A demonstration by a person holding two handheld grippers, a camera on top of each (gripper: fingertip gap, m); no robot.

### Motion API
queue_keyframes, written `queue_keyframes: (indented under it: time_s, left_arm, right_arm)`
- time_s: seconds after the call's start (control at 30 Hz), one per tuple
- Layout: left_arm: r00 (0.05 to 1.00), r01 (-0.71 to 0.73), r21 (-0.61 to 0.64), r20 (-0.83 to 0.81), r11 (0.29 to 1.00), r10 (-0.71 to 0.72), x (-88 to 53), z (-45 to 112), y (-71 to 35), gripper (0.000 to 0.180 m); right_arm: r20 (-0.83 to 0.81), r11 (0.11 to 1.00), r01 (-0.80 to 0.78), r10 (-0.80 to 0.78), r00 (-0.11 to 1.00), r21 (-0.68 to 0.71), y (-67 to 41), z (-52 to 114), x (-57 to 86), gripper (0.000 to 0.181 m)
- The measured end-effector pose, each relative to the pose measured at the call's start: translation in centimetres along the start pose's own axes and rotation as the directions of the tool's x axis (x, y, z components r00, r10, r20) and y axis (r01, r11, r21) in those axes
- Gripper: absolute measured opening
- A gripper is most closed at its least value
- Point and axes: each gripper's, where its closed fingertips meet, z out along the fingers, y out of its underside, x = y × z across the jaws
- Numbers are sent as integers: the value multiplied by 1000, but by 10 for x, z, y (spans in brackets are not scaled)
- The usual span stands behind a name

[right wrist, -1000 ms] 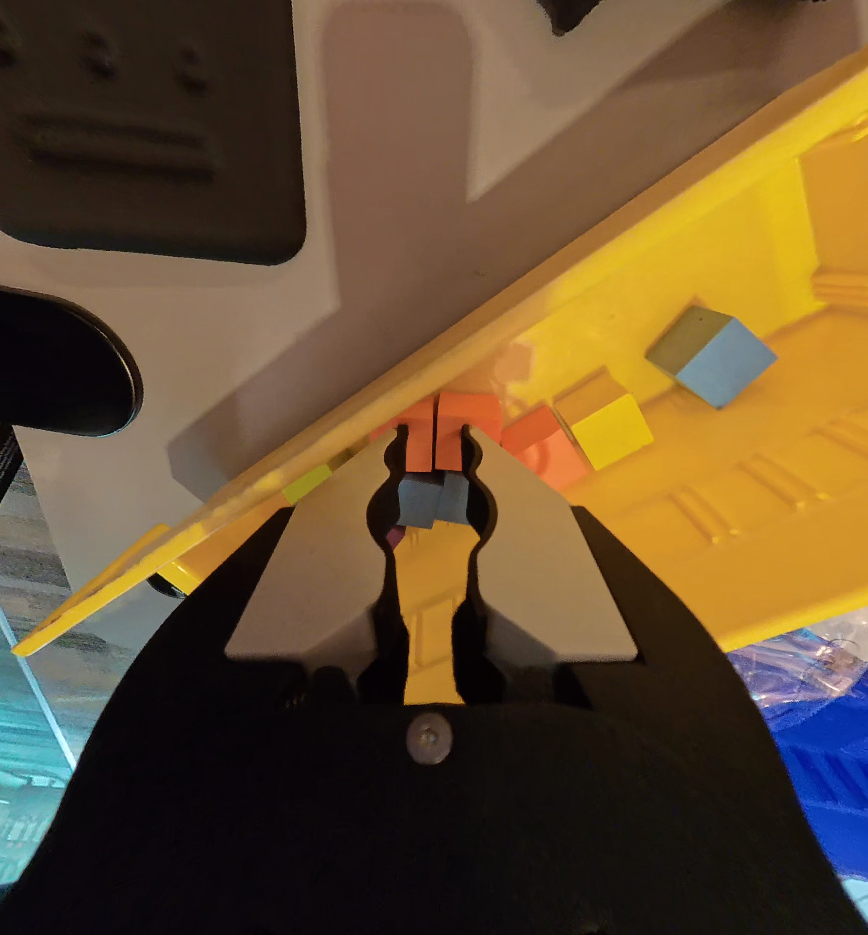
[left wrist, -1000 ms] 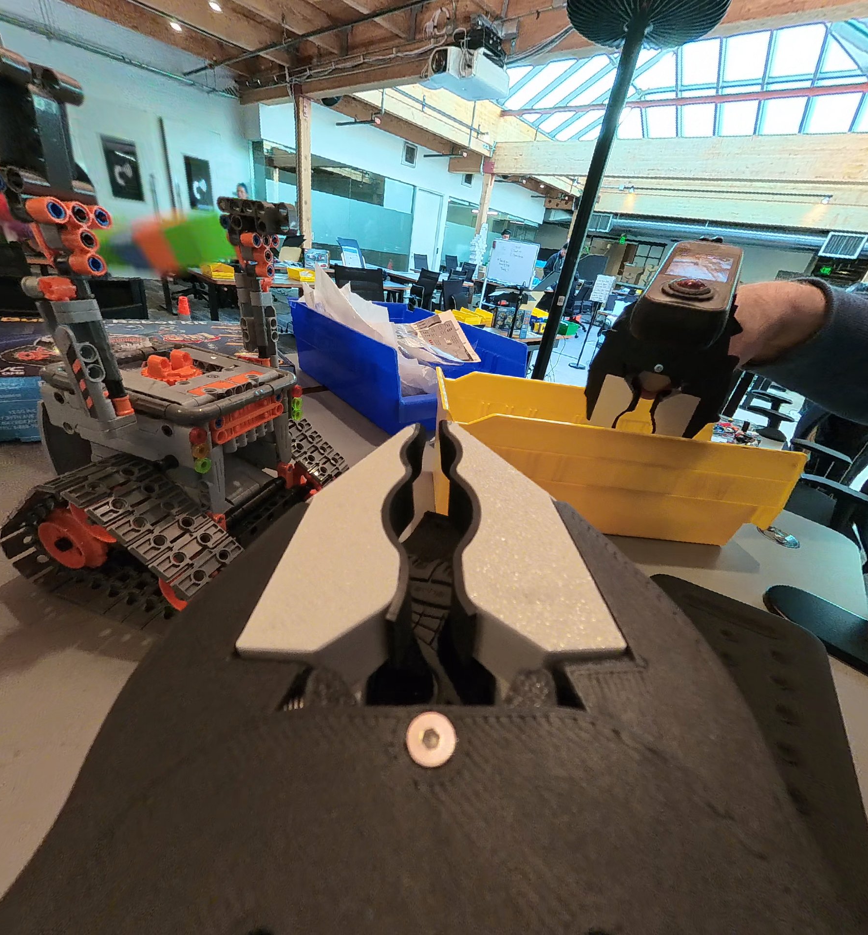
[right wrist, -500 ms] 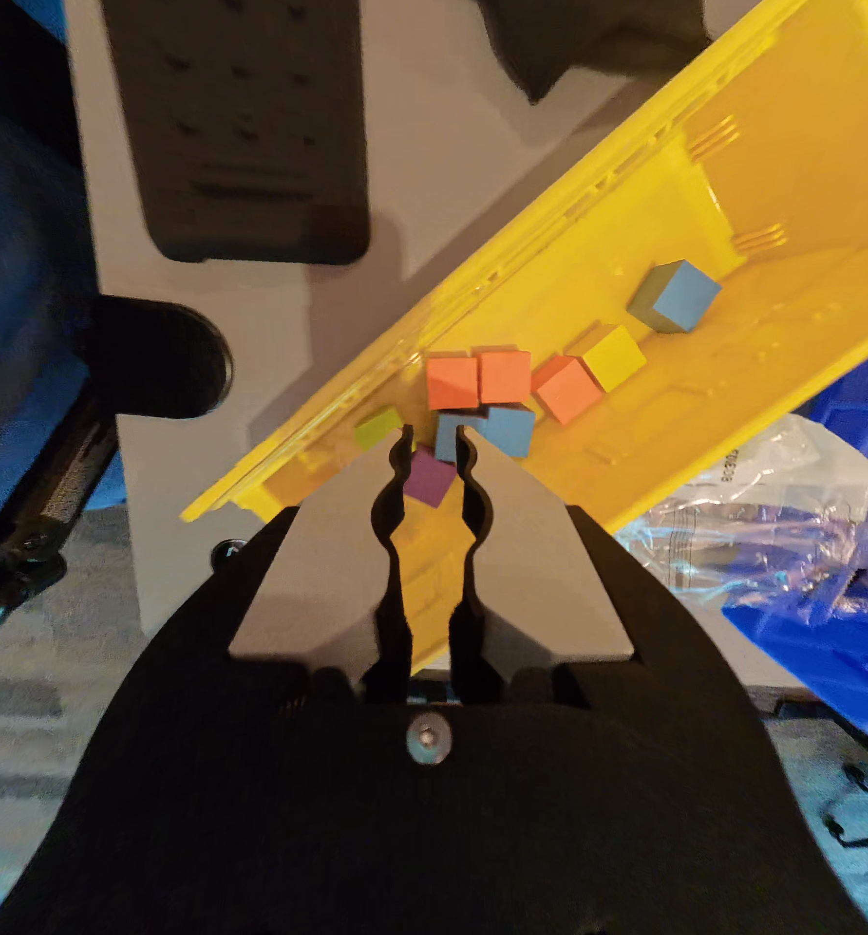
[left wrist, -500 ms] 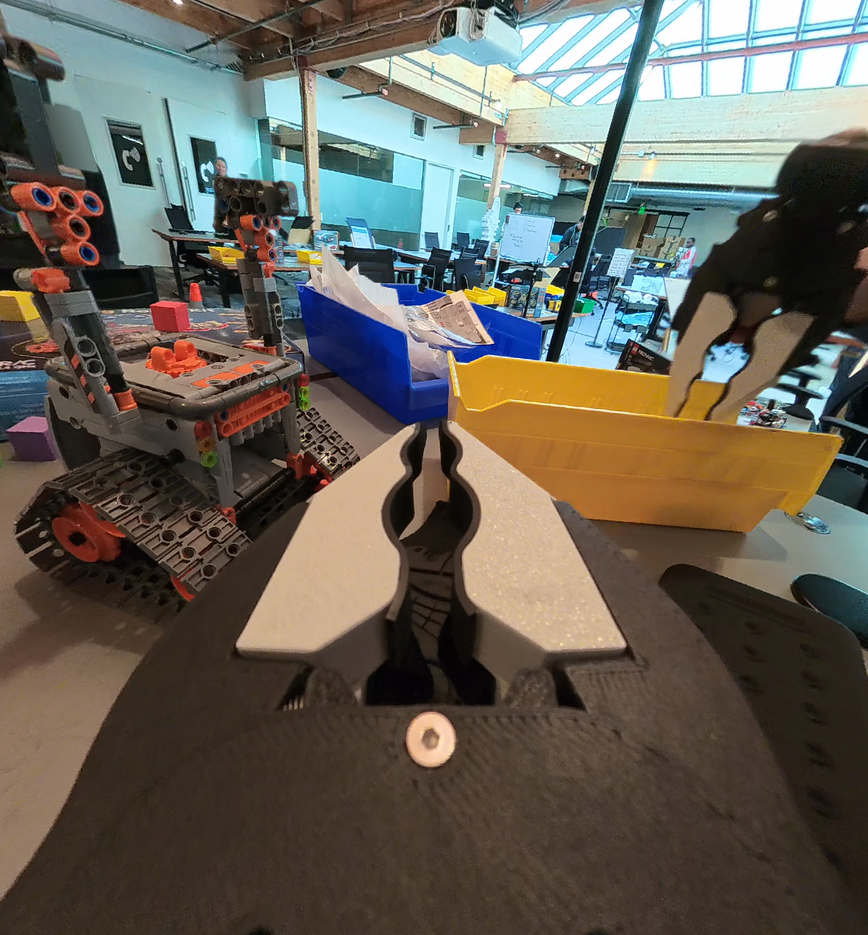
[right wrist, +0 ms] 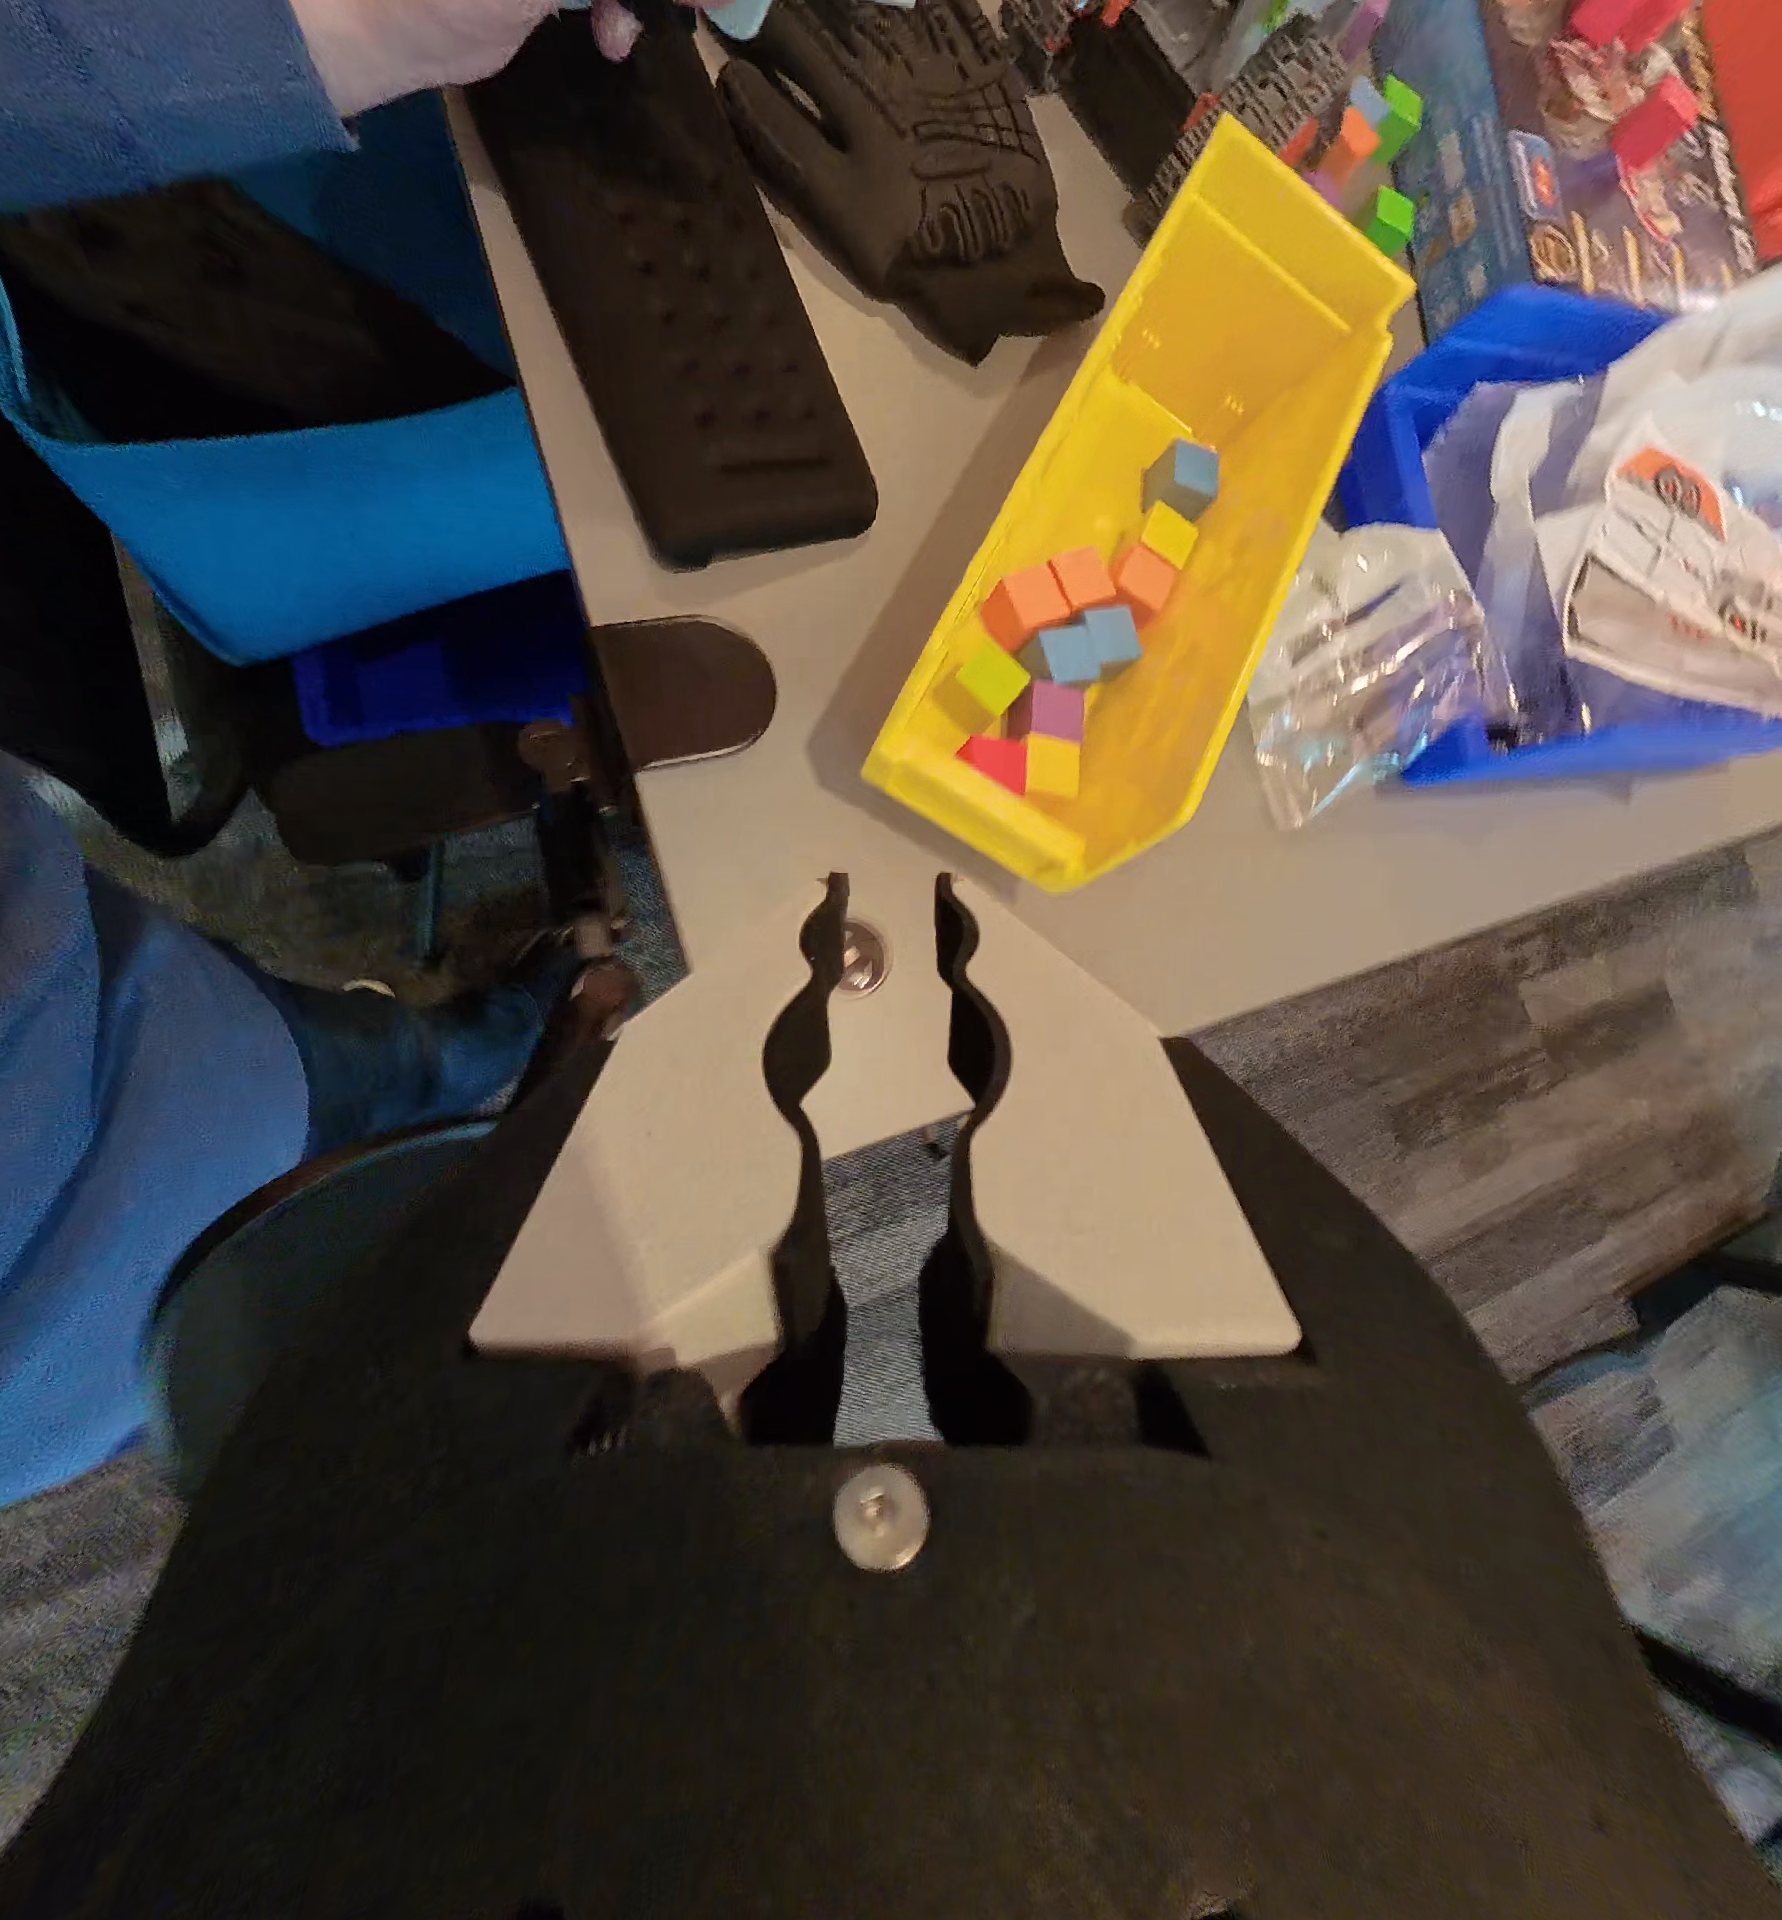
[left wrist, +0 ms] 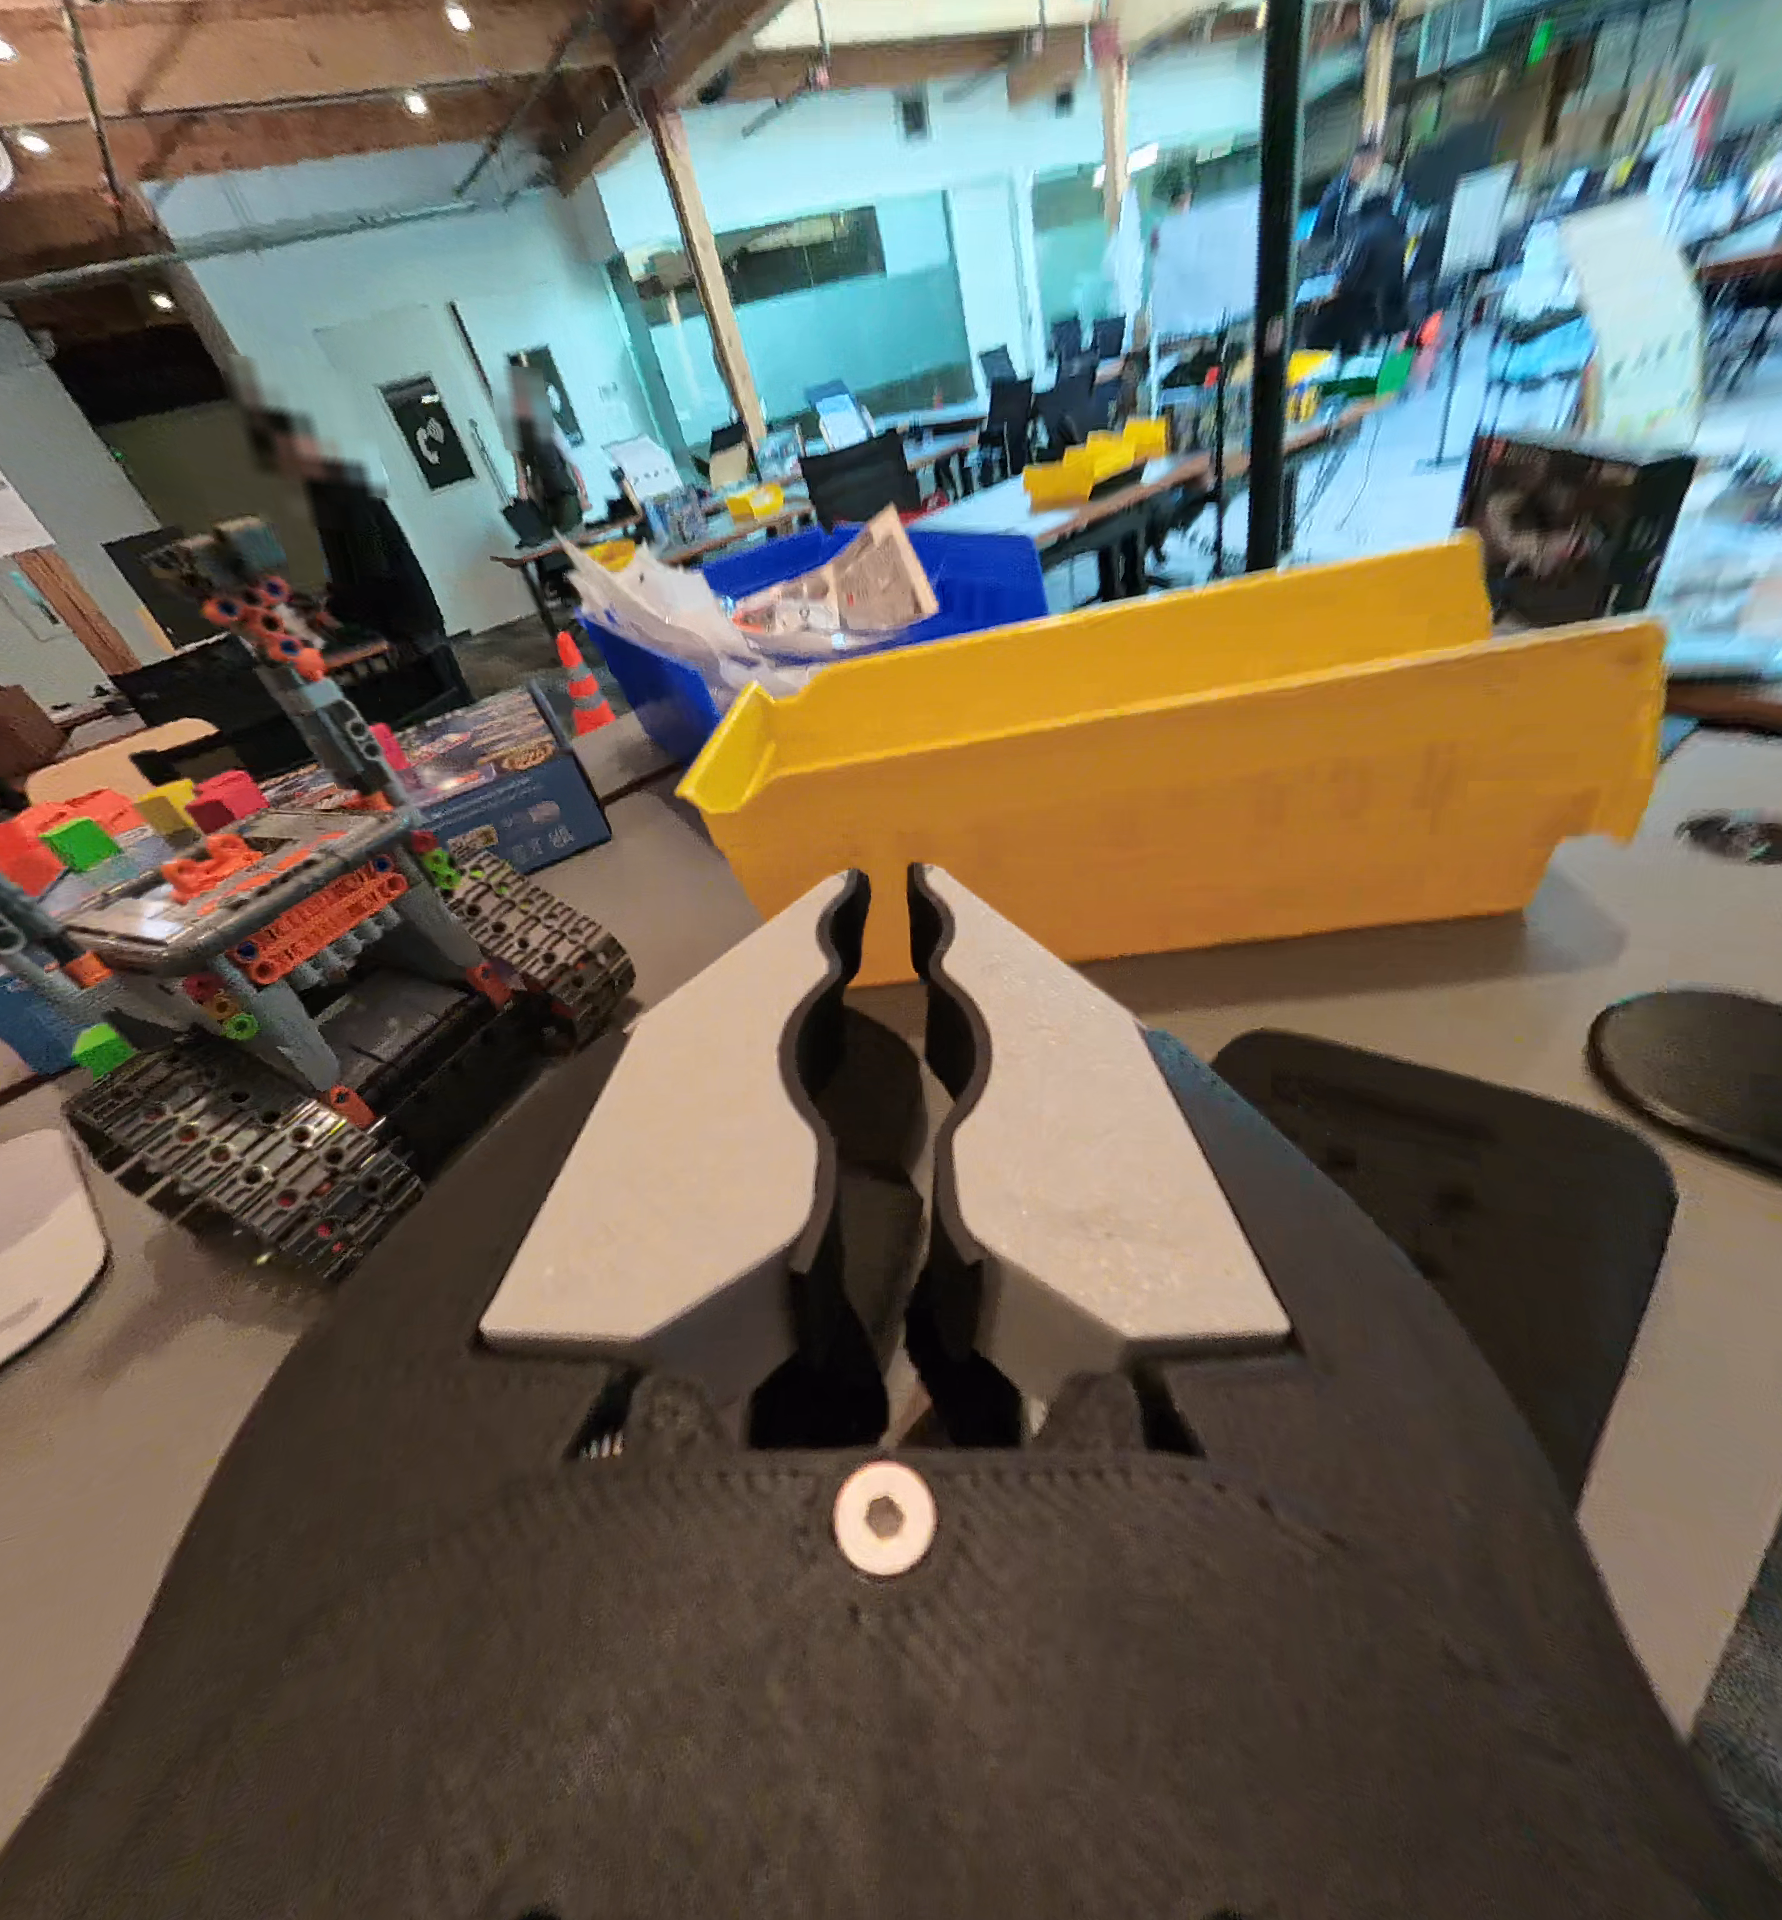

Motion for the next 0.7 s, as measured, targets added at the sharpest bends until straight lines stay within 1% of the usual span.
queue_keyframes:
  time_s: [0.07,0.13,0.27,0.33,0.53,0.57,0.6,0.67,0.7]
  left_arm:
    - [999,-42,-65,1,997,42,3,8,10,7]
    - [998,-54,-98,21,994,56,0,12,15,7]
    - [997,-31,-104,61,994,37,-9,12,18,7]
    - [997,-12,-105,79,994,20,-14,13,19,7]
    - [989,-13,-179,143,984,39,-25,18,30,4]
    - [984,-13,-172,172,985,43,-28,16,28,0]
    - [975,9,-154,222,988,25,-34,12,23,0]
    - [954,83,-95,295,992,-52,-32,3,5,0]
    - [941,70,-82,336,994,-39,-24,-2,-10,0]
  right_arm:
    - [-36,998,-57,58,998,31,18,-23,-16,15]
    - [-88,990,-113,120,989,82,34,-49,-26,15]
    - [-144,954,-218,250,957,206,66,-98,-35,12]
    - [-150,933,-266,307,940,241,86,-114,-34,13]
    - [-193,902,-306,373,908,306,154,-144,-26,13]
    - [-202,904,-299,369,907,306,169,-148,-25,13]
    - [-206,906,-297,366,907,303,186,-152,-24,13]
    - [-193,903,-307,373,908,302,224,-162,-21,13]
    - [-169,895,-319,383,908,313,244,-167,-19,13]
